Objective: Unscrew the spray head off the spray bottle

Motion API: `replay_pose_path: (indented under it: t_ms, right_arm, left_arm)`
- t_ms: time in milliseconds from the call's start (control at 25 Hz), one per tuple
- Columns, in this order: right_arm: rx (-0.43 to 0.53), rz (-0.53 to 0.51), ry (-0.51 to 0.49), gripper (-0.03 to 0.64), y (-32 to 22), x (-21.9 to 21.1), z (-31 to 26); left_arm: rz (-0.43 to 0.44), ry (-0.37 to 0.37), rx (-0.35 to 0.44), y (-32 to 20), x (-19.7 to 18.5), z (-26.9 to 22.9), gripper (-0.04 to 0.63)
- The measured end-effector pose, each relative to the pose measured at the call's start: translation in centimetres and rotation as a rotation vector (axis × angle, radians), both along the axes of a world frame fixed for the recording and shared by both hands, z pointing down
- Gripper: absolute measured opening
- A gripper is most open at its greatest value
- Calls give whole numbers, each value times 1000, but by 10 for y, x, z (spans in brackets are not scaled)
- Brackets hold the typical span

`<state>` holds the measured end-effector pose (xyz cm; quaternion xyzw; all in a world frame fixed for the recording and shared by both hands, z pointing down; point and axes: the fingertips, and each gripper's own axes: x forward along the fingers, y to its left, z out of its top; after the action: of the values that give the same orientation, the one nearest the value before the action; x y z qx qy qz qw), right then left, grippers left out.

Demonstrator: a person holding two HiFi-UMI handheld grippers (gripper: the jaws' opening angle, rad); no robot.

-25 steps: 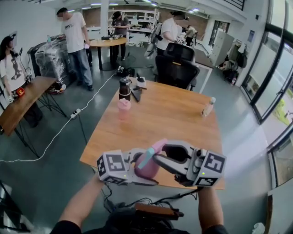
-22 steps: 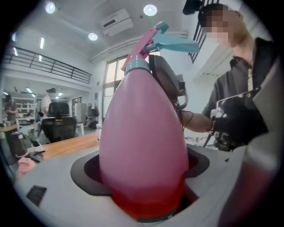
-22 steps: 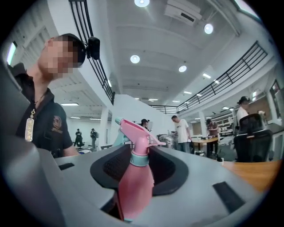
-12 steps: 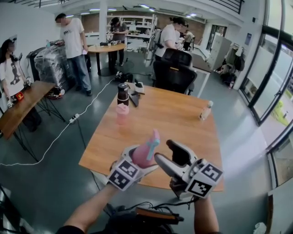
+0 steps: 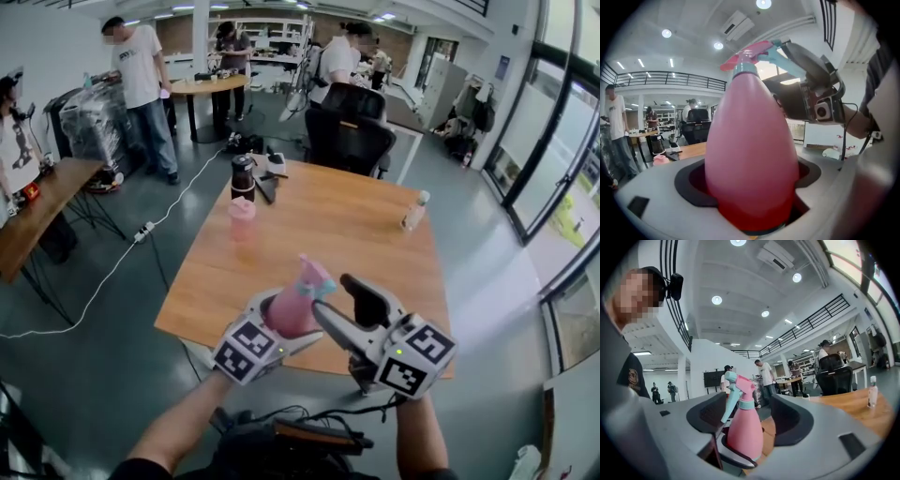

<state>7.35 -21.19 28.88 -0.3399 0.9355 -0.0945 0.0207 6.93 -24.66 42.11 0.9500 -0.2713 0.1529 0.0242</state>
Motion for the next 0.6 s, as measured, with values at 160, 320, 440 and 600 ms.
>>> replay_pose_path:
  t_ms: [160, 320, 440, 600]
  right_arm:
    - [11, 34, 25, 298, -8, 16, 2]
    - [3, 46, 35, 297, -19, 24, 5]
    - [-4, 46, 36, 296, -29, 23, 7]
    - [-9, 36, 31, 296, -31, 22, 10]
  left_arm:
    - [46, 39, 20, 6, -6, -11, 454]
    - [108, 59, 48, 22, -4, -24, 454]
    - [129, 65, 60, 29, -1, -30, 454]
    - [97, 51, 49, 28, -2, -27, 454]
